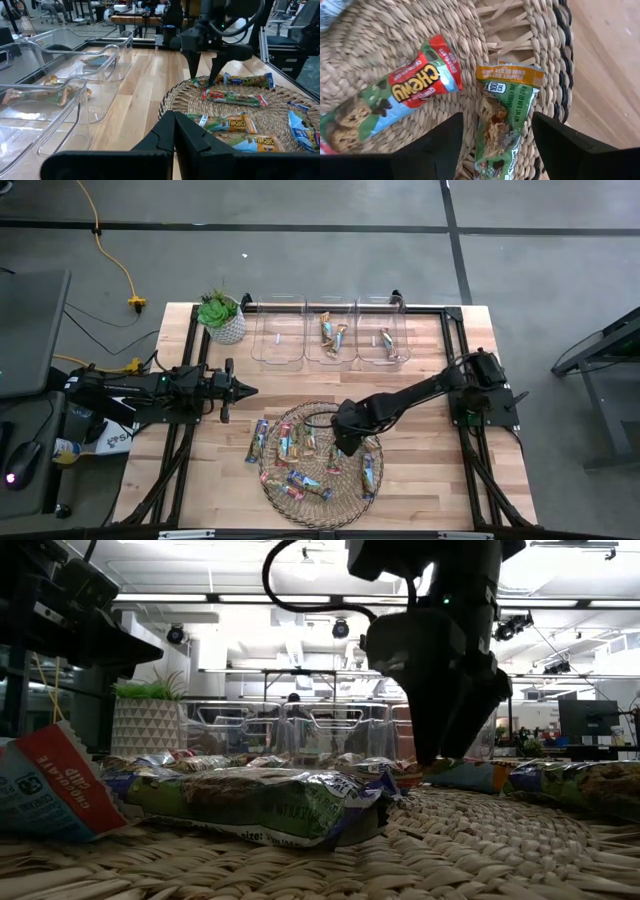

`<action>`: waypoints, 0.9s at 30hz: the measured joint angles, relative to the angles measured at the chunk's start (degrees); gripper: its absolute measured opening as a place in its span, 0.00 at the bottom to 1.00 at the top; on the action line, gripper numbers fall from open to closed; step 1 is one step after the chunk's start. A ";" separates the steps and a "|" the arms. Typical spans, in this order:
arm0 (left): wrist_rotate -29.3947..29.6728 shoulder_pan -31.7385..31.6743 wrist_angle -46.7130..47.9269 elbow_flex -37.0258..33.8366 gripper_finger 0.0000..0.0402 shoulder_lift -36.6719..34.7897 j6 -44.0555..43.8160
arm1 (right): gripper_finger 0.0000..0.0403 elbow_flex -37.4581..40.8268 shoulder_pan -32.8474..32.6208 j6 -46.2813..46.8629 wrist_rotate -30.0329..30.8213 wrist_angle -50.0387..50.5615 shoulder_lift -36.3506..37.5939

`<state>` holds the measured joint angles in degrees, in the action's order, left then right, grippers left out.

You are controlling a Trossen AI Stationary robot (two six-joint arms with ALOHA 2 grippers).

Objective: Pick and place Granola Bars by type
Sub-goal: Put the yellow granola bar into the middle transparent bin

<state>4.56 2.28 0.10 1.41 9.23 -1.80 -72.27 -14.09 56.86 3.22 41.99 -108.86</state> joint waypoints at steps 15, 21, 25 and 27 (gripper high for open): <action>0.00 0.00 0.00 0.02 0.00 0.00 0.00 | 0.54 -0.02 0.04 0.98 0.18 0.77 -2.47; 0.00 -0.01 0.00 0.01 0.00 0.00 -0.02 | 0.48 -0.02 0.07 0.98 0.55 1.11 -2.47; -0.01 0.00 0.00 0.02 0.00 0.01 -0.01 | 0.39 -0.02 0.07 0.71 0.74 1.34 -2.49; 0.00 0.00 0.00 0.00 0.00 0.01 -0.02 | 0.34 -0.02 0.13 0.72 0.72 1.44 -2.52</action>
<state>4.56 2.28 0.10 1.42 9.24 -1.83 -72.29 -13.96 57.58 3.95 43.43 -111.37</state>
